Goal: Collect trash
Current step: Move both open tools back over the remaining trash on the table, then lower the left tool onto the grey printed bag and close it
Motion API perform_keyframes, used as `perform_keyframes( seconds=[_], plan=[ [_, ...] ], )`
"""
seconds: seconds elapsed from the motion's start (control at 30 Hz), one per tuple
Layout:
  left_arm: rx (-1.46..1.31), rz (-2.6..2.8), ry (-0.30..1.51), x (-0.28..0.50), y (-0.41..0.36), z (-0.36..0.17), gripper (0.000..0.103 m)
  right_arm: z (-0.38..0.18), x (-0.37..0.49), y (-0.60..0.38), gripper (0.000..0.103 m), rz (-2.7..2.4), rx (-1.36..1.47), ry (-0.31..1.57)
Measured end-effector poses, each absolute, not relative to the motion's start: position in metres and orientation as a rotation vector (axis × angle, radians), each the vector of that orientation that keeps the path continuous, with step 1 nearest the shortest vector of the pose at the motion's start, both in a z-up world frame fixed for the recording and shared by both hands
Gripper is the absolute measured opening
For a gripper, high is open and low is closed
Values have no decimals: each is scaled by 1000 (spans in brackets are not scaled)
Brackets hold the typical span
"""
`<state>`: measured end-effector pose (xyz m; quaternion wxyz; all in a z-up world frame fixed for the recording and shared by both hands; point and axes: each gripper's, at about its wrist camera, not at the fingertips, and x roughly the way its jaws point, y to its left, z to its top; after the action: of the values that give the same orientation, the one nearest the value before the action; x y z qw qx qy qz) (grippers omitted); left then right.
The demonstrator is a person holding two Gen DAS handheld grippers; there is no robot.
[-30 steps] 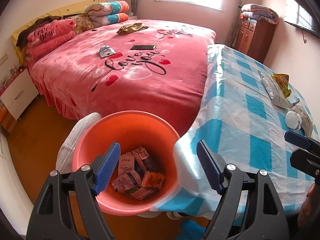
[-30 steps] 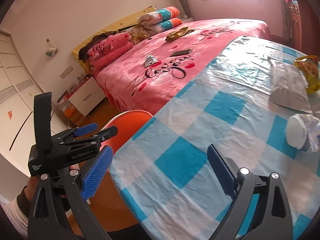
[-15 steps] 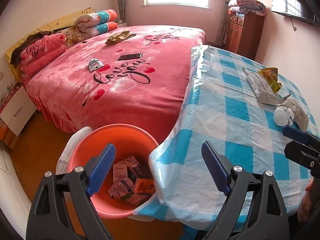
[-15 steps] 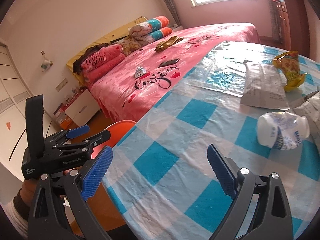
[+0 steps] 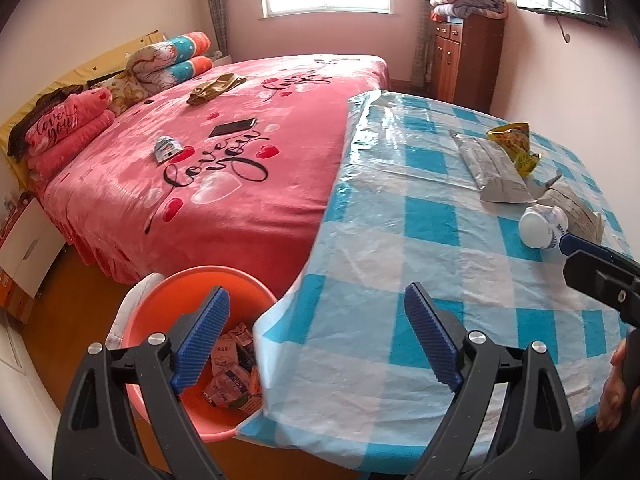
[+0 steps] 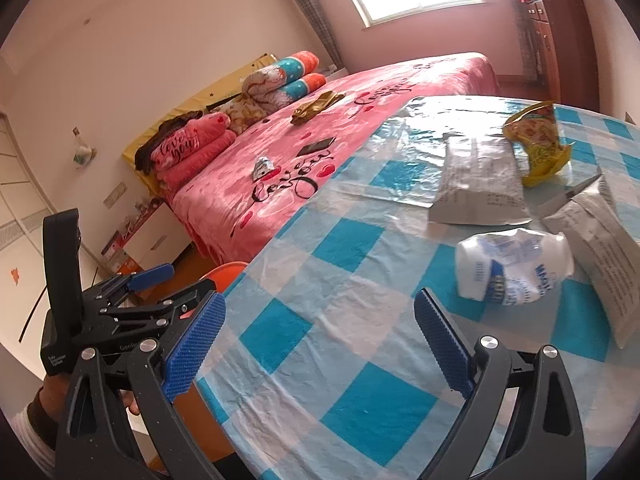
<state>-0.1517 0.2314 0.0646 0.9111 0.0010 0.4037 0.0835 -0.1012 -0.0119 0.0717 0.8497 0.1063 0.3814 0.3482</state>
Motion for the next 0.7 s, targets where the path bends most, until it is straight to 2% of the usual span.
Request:
perform_keyframes(
  seconds=[0.7],
  plan=[
    [69,82,836,-132,168,65,90,80,-96,-64,94,646,247,736]
  ],
)
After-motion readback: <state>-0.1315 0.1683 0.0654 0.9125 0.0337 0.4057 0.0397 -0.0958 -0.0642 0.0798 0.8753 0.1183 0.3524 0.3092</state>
